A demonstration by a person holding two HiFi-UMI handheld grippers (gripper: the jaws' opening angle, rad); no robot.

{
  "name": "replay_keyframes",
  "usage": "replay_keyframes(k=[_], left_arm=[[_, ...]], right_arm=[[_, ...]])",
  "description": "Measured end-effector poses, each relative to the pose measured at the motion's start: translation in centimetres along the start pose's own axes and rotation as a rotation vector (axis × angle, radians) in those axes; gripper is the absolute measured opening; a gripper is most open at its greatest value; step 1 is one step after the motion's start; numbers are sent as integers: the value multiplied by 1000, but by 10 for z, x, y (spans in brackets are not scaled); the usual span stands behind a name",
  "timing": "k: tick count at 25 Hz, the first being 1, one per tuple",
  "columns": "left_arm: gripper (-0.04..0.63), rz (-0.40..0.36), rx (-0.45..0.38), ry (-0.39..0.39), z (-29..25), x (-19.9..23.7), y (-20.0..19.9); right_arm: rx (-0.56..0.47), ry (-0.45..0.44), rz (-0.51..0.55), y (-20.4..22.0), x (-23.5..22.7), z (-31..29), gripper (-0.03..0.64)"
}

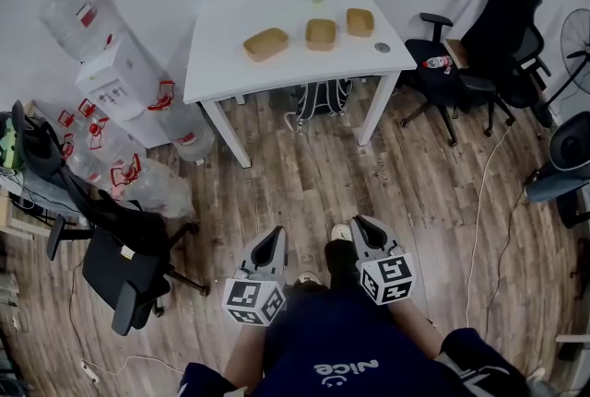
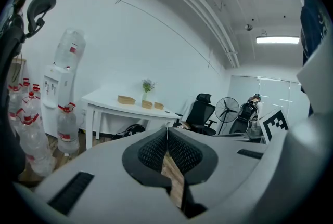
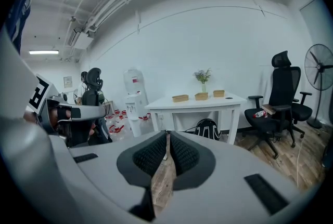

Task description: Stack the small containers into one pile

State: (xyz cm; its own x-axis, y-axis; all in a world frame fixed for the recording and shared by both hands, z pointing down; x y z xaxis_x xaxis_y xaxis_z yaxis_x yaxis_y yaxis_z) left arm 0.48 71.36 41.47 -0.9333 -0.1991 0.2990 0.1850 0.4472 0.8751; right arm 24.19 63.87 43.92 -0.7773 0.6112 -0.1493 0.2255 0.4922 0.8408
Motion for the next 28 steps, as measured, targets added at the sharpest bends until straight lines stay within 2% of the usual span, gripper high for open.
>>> replay_keyframes(k=[6, 13, 20, 28], left_arm=[[20, 17, 37, -7, -24, 3, -8], [20, 53, 62, -4, -84, 11, -30], [20, 33, 37, -30, -151, 16, -72], [20, 67, -2, -82, -224, 19, -108]], right_arm=[[39, -32, -8, -10, -17, -31, 55], [63, -69, 13, -38, -59, -77, 54], [35, -58, -1, -83, -127, -123, 55], [31, -104, 18, -127, -194, -170, 54]])
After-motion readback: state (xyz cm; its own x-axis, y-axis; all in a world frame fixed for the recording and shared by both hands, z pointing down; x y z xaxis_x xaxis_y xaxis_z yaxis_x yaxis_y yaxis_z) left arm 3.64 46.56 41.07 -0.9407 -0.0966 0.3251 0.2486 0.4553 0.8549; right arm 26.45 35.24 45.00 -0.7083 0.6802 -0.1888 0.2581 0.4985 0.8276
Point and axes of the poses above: the fingertips, and each gripper's own axes: z backward along the fingers, x to its left, y out of its underside, the point moved 10 cm from there along z, backward along the fingers, and after that the axes turned 10 degrees about x, right-handed, at the moved point
